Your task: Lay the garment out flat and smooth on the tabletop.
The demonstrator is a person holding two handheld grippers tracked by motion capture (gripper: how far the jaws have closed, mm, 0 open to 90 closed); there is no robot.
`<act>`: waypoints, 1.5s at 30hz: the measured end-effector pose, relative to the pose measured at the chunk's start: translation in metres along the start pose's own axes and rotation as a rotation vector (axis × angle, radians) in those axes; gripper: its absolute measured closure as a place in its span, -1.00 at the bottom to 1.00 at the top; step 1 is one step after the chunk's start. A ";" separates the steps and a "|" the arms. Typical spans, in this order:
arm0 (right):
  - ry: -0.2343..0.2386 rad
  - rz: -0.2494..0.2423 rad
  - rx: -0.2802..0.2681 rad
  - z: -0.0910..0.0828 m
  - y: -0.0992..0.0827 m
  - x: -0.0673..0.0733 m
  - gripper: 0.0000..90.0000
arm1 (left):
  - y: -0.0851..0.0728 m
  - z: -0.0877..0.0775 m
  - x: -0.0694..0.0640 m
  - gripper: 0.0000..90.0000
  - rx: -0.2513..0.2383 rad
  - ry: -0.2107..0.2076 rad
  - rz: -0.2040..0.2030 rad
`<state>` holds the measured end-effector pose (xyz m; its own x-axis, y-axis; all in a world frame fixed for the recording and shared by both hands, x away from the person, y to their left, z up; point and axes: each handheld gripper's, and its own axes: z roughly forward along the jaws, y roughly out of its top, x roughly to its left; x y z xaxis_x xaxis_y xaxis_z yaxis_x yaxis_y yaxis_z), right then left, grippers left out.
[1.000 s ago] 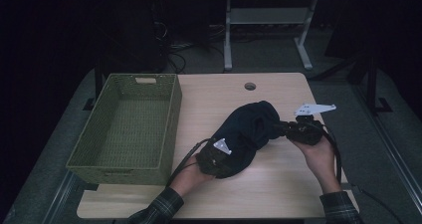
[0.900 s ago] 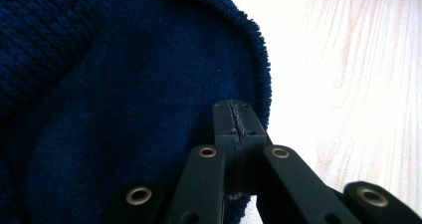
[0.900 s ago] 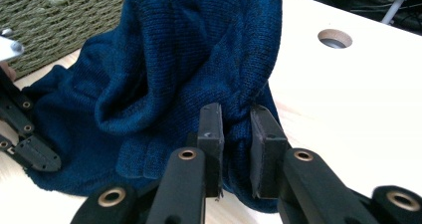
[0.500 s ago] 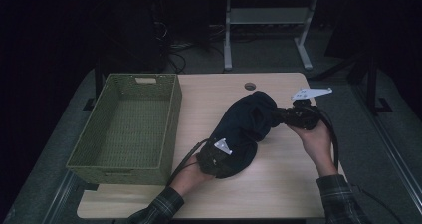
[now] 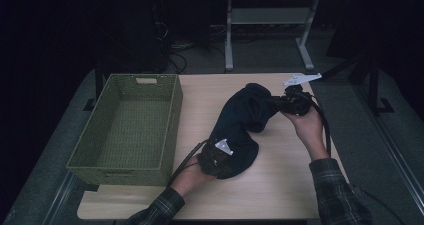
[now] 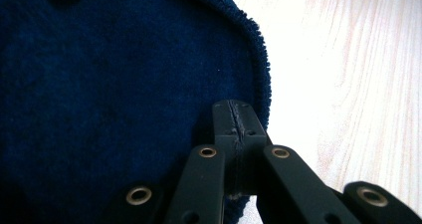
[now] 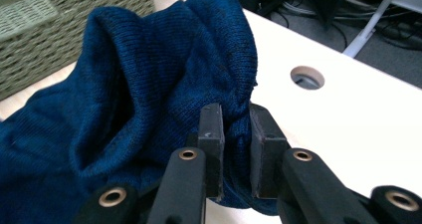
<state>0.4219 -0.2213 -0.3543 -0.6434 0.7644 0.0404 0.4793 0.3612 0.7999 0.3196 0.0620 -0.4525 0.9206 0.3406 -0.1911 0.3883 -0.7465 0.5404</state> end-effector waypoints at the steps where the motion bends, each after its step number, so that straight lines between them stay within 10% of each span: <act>1: 0.002 0.000 0.003 0.002 0.002 -0.001 0.74 | 0.000 0.000 0.000 1.00 -0.002 -0.002 -0.004; 23: -0.096 -0.066 0.111 0.086 0.062 -0.010 0.76 | -0.001 0.000 0.001 1.00 0.000 -0.012 -0.010; 35: -0.111 -0.047 0.210 0.154 0.048 -0.010 0.76 | -0.001 0.000 0.003 1.00 -0.005 -0.028 -0.010; 45: -0.103 -0.034 0.238 0.179 0.035 -0.011 0.72 | -0.001 0.000 0.004 1.00 -0.008 -0.039 -0.016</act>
<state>0.5528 -0.1218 -0.4335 -0.6034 0.7955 -0.0555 0.5928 0.4940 0.6360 0.3231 0.0643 -0.4542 0.9151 0.3298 -0.2320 0.4031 -0.7363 0.5434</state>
